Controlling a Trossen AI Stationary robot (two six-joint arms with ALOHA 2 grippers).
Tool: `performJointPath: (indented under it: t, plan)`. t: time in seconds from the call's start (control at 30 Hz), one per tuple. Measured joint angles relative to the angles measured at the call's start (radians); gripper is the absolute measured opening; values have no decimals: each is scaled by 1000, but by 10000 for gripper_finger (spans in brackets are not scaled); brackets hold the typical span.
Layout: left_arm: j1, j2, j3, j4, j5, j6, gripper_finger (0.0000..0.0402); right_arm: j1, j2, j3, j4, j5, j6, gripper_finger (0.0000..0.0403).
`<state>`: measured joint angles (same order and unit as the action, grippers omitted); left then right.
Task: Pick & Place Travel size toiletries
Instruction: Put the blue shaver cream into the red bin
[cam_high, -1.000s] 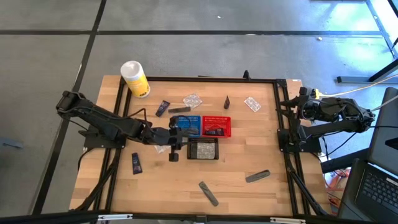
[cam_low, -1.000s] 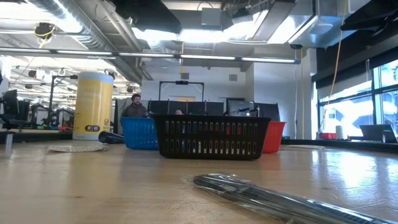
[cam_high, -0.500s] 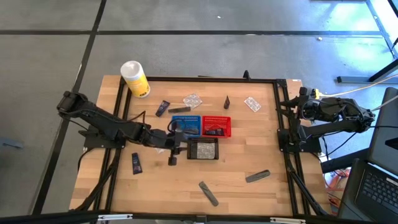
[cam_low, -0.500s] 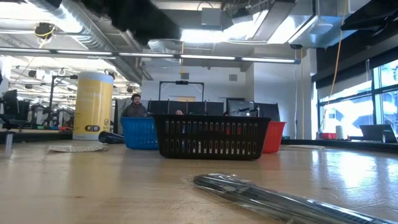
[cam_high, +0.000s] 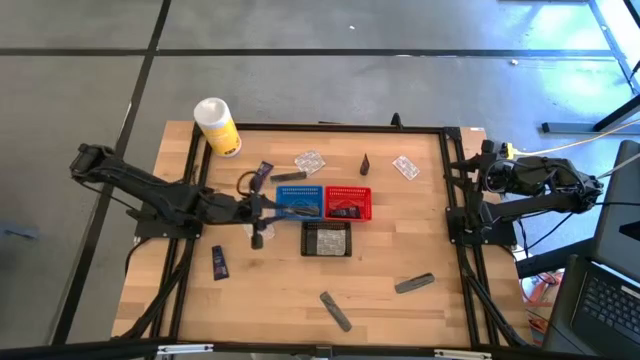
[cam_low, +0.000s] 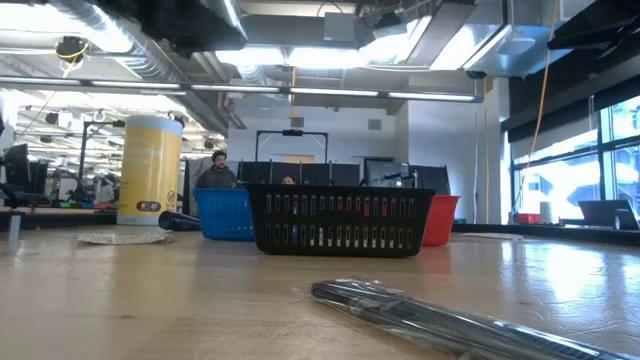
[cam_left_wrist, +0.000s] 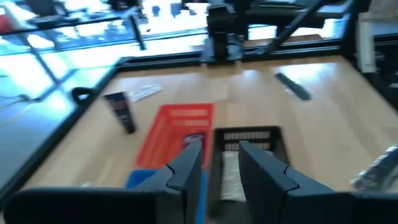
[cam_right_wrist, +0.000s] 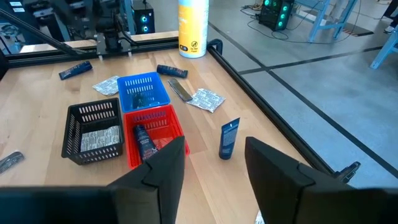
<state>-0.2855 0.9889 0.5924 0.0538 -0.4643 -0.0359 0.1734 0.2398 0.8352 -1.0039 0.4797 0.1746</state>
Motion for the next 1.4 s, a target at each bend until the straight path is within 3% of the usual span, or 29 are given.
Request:
performJointPath:
  t: [0.17,0.43,0.63,1.0,1.4]
  plan:
    - [26,-104,0,-138,-123,-121,113,0,0,0,0,0,0,180]
    - [154,-139,0,-290,-101,-209,197,0,0,0,0,0,0,192]
    - [263,-110,1,-296,-94,-223,244,0,0,0,0,0,0,199]
    - [419,-52,1,-210,-83,-241,235,0,0,0,0,0,0,201]
    - [548,132,12,0,31,-190,223,0,0,0,0,0,0,176]
